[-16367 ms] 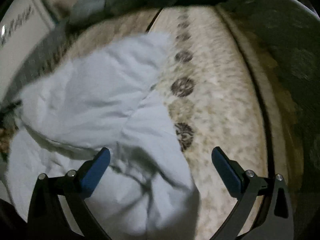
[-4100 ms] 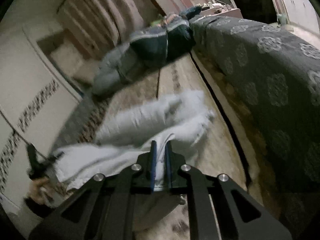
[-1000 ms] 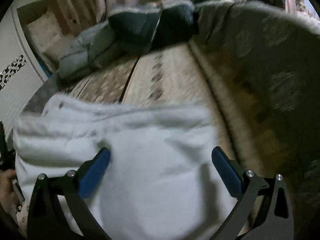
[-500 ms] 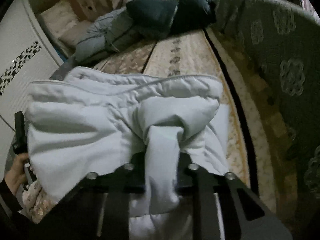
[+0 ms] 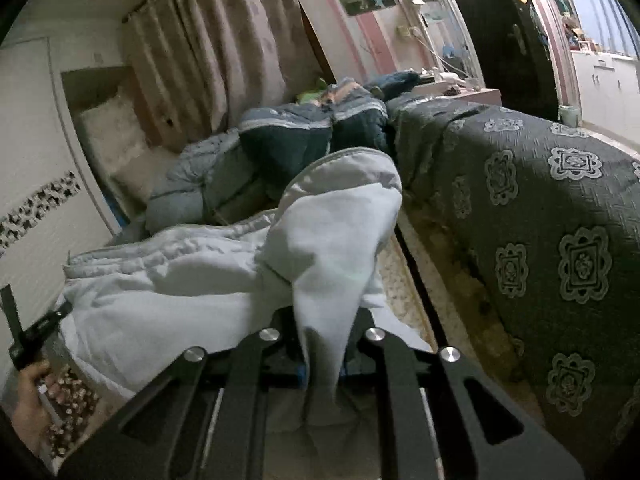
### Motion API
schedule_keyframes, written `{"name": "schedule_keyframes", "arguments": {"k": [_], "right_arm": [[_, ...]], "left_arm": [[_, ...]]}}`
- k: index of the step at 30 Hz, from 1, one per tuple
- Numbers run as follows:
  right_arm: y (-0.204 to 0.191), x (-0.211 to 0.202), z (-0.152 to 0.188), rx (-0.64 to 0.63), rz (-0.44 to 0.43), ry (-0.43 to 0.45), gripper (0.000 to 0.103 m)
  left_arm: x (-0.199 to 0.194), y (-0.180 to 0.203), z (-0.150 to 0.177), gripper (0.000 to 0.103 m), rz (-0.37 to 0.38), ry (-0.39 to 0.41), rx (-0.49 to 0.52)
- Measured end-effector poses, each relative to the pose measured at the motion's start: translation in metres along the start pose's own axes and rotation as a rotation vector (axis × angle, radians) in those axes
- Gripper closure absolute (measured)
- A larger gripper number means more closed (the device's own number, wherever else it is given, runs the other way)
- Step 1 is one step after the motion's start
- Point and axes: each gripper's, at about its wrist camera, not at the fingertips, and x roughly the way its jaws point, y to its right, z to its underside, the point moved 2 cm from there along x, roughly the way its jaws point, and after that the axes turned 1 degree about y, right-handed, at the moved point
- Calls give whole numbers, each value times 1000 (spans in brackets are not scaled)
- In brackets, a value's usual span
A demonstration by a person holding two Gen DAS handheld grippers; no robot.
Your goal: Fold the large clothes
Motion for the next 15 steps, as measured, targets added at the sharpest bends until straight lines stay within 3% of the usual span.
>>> {"name": "schedule_keyframes", "arguments": {"k": [4,11,14,15], "right_arm": [[7,26,15,15,27,-47,91],[15,60,20,24,80,-70,88],[29,97,43,59,130,-185,73],[35,108,51,76,144,-225,54]], "left_arm": [[39,-10,19,90,-15,-84,-58],[68,0,20,88,-33,-100,-20],[105,-13,45,78,-74,-215,-34],[118,-18,57,67,-96,-260,-32]]}}
